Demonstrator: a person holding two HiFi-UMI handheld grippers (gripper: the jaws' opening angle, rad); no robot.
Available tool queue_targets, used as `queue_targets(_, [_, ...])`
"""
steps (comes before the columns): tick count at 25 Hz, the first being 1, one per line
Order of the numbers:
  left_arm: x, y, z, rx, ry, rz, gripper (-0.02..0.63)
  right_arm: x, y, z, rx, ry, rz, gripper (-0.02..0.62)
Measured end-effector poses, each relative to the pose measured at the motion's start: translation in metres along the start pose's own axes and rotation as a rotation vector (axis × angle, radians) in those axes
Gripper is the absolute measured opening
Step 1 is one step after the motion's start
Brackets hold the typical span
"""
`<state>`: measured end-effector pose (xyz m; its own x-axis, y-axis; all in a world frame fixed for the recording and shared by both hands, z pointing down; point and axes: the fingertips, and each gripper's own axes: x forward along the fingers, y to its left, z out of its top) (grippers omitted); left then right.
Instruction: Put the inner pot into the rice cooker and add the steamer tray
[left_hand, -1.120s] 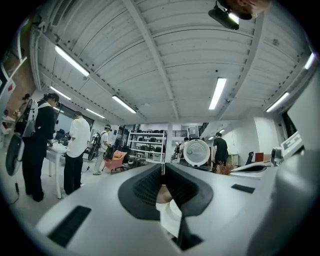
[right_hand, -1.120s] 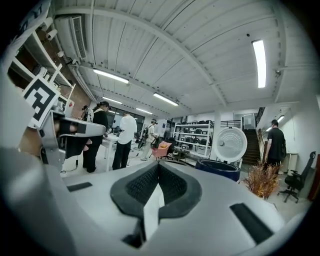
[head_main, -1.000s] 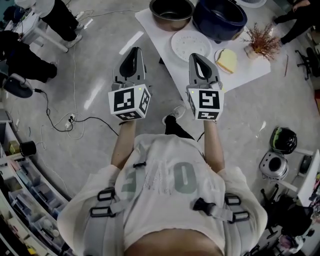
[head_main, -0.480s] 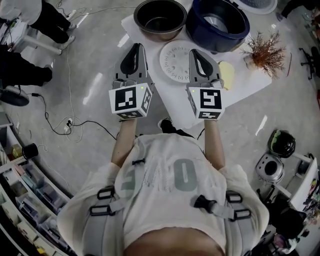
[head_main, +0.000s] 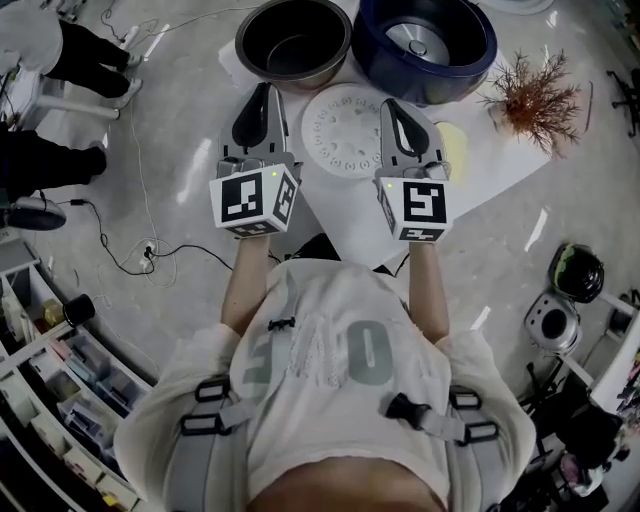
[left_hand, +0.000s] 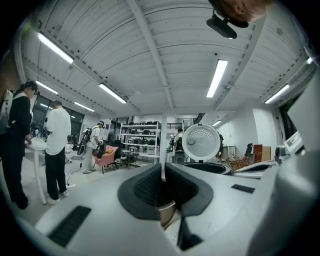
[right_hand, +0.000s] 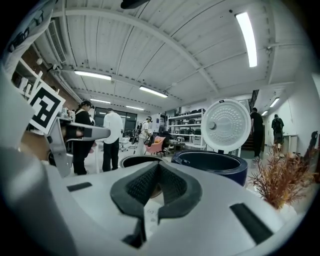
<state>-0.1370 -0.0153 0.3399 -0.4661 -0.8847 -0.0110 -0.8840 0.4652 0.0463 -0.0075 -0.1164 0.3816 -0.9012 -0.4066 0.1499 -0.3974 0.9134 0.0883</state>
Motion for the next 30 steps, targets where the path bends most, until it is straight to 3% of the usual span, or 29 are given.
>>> queue_targets(5, [0.000,-0.011,0.001,0.057,0.003,-0.022,0.037,-0.005,-0.005,-0.003,0.012,-0.001,-0.017,0.009])
queue_targets(13, [-0.003,-0.008,-0.001,0.020,-0.007,-0.020,0.037,-0.019,-0.007,-0.002,0.022,-0.018,-0.060,0.009])
queue_targets(21, [0.010,-0.013,0.009,0.029,-0.050,-0.088,0.037,-0.017,-0.007,0.010,0.006,-0.042,-0.116,0.008])
queue_targets(25, [0.022,-0.022,0.002,0.037,-0.016,-0.139,0.037,-0.017,-0.009,0.003,0.038,0.015,-0.167,0.009])
queue_targets(30, [0.043,-0.029,-0.019,0.065,0.067,-0.228,0.037,-0.012,-0.019,-0.002,0.056,0.017,-0.238,0.009])
